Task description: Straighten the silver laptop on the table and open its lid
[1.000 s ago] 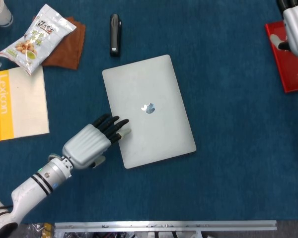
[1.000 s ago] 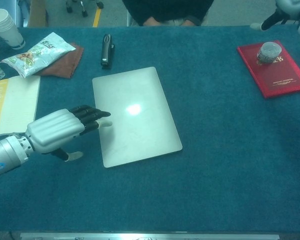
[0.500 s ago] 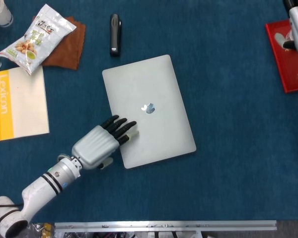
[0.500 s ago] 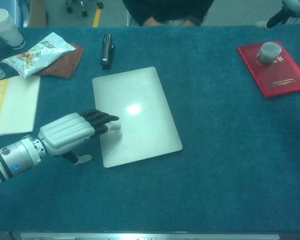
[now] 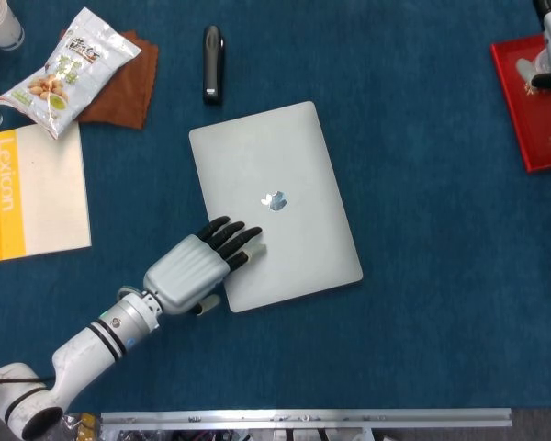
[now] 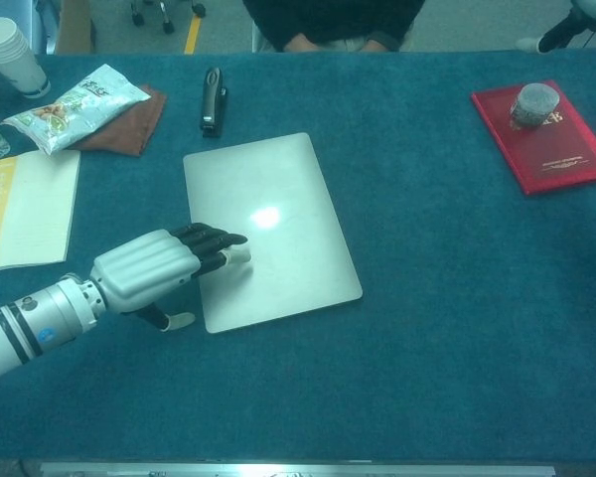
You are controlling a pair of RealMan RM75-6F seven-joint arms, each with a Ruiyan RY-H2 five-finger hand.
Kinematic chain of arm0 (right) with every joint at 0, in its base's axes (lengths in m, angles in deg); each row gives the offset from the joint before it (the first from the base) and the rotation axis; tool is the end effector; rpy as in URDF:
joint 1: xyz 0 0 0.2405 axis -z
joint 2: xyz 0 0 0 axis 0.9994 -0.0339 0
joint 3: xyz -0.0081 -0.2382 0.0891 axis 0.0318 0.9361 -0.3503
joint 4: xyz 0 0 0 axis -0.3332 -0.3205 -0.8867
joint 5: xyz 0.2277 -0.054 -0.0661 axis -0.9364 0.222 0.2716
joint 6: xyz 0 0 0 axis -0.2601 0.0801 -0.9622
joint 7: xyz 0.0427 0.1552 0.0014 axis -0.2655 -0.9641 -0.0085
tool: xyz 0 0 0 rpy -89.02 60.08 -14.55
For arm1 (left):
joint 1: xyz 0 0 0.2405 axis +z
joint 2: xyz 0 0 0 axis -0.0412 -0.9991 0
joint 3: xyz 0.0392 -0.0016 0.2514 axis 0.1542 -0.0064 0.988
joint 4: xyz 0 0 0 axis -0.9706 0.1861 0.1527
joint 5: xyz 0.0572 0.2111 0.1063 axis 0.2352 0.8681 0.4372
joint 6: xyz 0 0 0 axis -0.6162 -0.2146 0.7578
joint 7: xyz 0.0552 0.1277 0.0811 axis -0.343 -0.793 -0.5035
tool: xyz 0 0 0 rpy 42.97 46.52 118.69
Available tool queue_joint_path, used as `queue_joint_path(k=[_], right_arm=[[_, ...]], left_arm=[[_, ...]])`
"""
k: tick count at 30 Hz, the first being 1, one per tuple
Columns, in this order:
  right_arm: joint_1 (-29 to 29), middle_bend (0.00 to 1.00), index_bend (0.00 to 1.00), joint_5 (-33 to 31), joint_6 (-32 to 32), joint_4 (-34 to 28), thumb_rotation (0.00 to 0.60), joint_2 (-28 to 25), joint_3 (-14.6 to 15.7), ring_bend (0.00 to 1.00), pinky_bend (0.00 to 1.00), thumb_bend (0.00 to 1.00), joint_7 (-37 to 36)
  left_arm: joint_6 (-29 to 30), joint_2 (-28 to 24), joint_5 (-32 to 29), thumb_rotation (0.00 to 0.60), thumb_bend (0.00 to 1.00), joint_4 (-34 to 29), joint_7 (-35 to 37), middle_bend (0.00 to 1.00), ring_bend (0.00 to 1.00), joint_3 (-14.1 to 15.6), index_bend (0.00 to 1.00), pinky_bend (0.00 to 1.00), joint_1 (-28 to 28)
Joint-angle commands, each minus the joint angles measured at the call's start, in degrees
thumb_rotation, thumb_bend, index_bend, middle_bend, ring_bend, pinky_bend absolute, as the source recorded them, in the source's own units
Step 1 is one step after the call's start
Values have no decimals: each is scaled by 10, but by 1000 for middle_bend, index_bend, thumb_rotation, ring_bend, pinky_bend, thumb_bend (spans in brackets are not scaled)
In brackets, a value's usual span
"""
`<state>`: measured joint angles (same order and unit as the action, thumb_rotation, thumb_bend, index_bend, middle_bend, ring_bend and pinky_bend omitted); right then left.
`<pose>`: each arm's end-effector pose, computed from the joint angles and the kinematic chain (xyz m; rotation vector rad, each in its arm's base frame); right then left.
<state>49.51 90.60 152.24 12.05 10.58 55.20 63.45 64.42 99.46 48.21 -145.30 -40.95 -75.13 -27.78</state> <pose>-0.2116 -0.4319 0.0770 1.5177 -0.6030 0.8705 -0.1937 0.2217 -0.1076 -2.3259 -0.8017 -0.8699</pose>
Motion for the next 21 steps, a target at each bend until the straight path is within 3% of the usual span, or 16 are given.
queue_joint_path(k=[1,21], right_arm=[[0,53,0,-1,0,1,600,-1,0,0,85,129,-1],[5,53,0,-4,3,4,600,-7,-1,0,85,129,-5]], left_arm=[[4,4,1,600,271,1,5,0,0,1,0,52,-1],[7,17,-3,600,271,6,0,0,0,3,0,52,-11]])
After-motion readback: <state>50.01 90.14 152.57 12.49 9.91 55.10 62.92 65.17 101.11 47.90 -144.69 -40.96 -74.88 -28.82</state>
